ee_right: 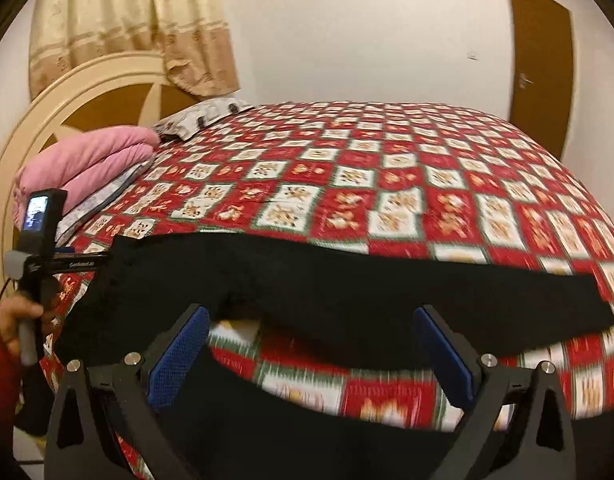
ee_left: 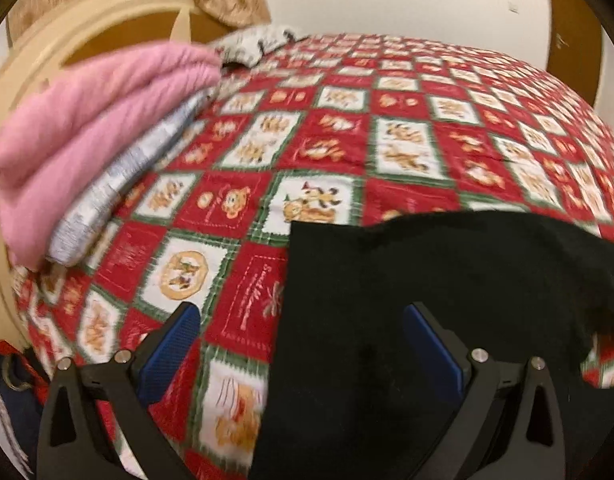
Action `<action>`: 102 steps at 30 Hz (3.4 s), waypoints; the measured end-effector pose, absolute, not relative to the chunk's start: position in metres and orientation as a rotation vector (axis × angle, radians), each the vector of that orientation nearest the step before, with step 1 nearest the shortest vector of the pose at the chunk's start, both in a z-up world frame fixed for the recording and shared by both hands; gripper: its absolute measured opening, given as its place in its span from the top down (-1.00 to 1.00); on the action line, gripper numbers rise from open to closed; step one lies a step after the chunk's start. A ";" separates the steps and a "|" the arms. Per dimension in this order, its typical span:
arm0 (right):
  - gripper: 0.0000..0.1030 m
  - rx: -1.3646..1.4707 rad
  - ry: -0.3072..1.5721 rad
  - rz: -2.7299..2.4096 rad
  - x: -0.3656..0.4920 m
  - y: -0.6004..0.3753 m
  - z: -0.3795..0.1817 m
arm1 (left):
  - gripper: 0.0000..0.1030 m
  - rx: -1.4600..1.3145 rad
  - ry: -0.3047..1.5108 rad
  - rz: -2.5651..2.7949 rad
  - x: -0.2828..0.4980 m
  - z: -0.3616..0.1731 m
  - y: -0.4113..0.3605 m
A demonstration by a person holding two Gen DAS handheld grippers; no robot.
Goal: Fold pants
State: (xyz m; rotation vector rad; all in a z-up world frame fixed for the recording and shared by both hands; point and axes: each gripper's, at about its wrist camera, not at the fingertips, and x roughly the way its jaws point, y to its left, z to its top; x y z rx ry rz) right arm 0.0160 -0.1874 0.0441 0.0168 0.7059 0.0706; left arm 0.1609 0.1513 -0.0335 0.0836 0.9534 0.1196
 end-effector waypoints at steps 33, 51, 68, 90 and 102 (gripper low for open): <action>0.89 -0.152 1.020 0.339 0.175 -0.211 -0.019 | 0.30 -0.013 0.981 -0.089 0.209 -0.061 0.148; 0.89 -0.140 0.713 0.349 -0.029 -0.204 0.056 | 0.41 -0.103 0.608 -0.140 0.064 0.026 0.174; 0.75 -0.248 0.817 0.286 -0.113 -0.172 -0.057 | -0.51 -0.076 0.622 -0.015 -0.026 -0.054 0.195; -0.17 0.009 0.791 0.775 -0.076 -0.073 0.014 | -0.98 -0.047 0.566 0.014 -0.041 -0.037 0.212; -0.18 0.327 1.074 0.896 -0.046 -0.002 -0.047 | -0.98 0.152 0.676 -0.004 -0.045 -0.080 0.212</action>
